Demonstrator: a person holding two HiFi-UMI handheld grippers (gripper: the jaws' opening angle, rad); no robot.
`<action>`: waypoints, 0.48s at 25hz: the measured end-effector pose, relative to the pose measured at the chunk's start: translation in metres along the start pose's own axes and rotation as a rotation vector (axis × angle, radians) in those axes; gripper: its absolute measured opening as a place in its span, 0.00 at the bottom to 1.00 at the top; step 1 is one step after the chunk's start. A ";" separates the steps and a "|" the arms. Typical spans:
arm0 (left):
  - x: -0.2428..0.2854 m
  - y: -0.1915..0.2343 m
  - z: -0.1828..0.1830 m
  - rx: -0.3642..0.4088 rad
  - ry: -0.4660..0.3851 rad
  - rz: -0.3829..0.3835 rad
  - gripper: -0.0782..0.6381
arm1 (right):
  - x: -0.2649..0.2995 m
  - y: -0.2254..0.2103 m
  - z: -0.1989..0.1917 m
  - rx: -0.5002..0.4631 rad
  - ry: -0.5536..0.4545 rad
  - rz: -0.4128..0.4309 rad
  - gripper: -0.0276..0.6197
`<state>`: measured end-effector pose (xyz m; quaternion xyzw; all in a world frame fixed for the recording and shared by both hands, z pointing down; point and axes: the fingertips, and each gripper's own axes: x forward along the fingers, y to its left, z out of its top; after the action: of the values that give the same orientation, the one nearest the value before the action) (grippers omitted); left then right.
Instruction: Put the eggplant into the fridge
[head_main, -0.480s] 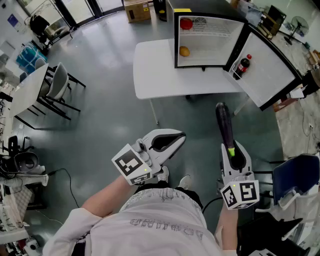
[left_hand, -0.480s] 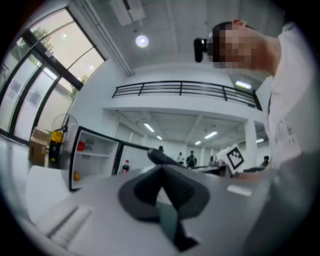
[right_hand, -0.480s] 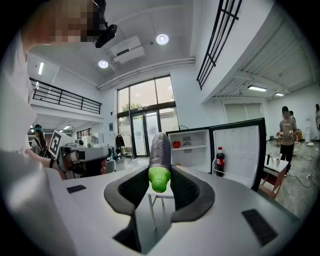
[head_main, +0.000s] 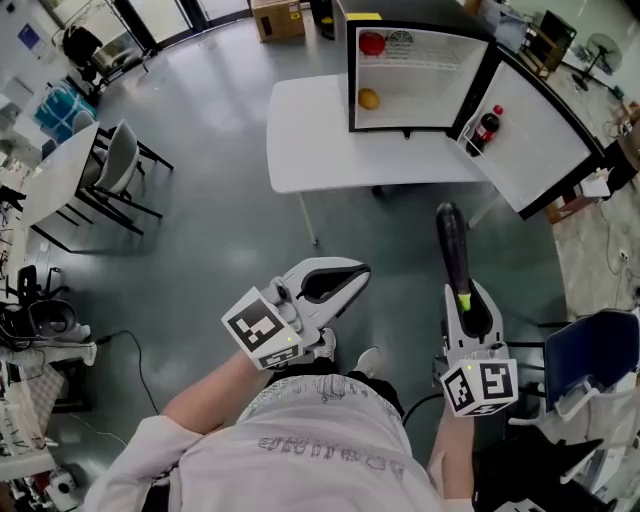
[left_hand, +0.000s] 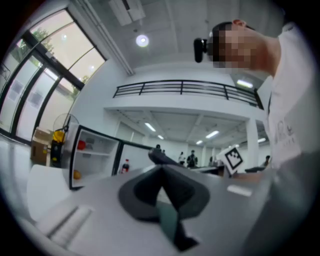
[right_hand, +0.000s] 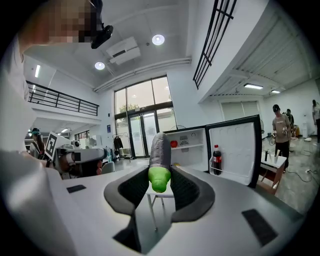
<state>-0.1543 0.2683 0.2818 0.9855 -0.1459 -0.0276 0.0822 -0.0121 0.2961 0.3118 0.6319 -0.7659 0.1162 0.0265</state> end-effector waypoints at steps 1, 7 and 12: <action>0.000 -0.002 0.000 0.001 0.001 0.003 0.12 | -0.002 -0.001 0.001 0.001 -0.002 0.004 0.25; 0.007 -0.017 -0.005 0.009 0.007 0.021 0.12 | -0.015 -0.008 -0.004 0.002 0.000 0.023 0.25; 0.015 -0.033 -0.011 0.008 0.014 0.035 0.12 | -0.029 -0.020 -0.007 0.010 0.005 0.037 0.25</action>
<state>-0.1296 0.2963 0.2863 0.9832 -0.1627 -0.0184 0.0800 0.0124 0.3222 0.3157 0.6174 -0.7768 0.1219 0.0233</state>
